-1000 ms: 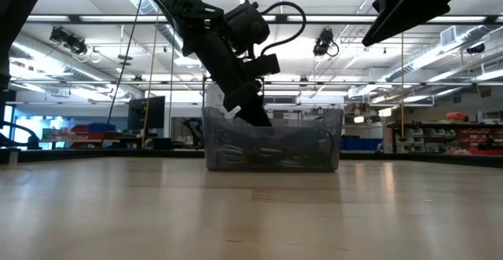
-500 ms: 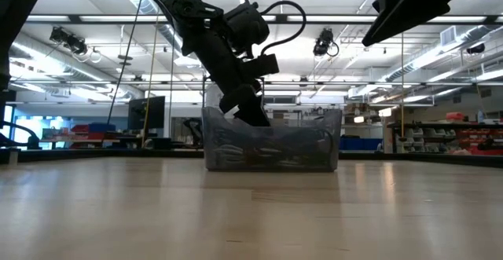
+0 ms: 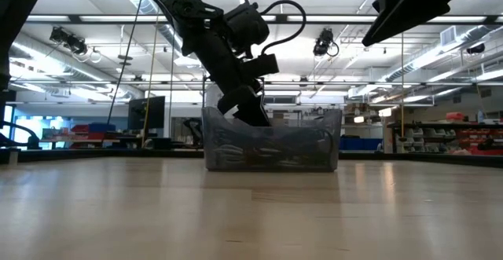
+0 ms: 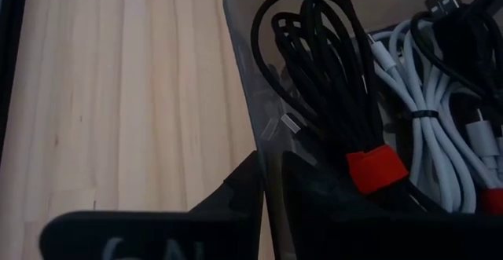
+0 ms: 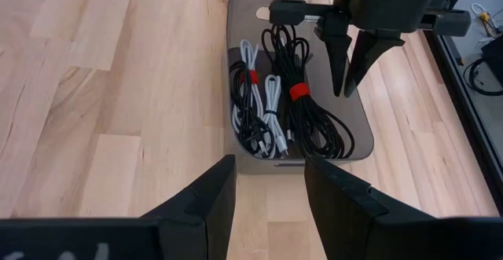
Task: Pick and place USB-C Cables
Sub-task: Adjust the black bin
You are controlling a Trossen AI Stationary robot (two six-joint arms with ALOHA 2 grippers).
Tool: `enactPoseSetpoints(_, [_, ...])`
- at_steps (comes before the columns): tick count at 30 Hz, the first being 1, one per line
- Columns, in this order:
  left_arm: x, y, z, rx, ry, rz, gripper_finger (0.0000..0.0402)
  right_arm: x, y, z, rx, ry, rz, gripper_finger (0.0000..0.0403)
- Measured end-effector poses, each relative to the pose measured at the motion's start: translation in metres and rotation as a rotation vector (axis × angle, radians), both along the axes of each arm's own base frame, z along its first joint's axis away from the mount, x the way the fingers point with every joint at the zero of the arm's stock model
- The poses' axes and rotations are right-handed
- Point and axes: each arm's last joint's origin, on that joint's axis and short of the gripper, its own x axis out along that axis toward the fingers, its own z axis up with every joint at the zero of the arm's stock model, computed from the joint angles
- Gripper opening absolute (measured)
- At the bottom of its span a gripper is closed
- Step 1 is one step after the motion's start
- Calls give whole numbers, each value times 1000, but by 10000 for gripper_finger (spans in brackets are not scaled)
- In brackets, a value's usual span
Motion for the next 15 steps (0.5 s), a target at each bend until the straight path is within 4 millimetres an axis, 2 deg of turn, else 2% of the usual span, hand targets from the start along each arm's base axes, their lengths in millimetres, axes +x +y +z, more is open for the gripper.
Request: enactPoseSetpoints(15, [0, 1, 0, 0, -1, -61, 49, 0, 0, 0, 0, 0, 0, 160])
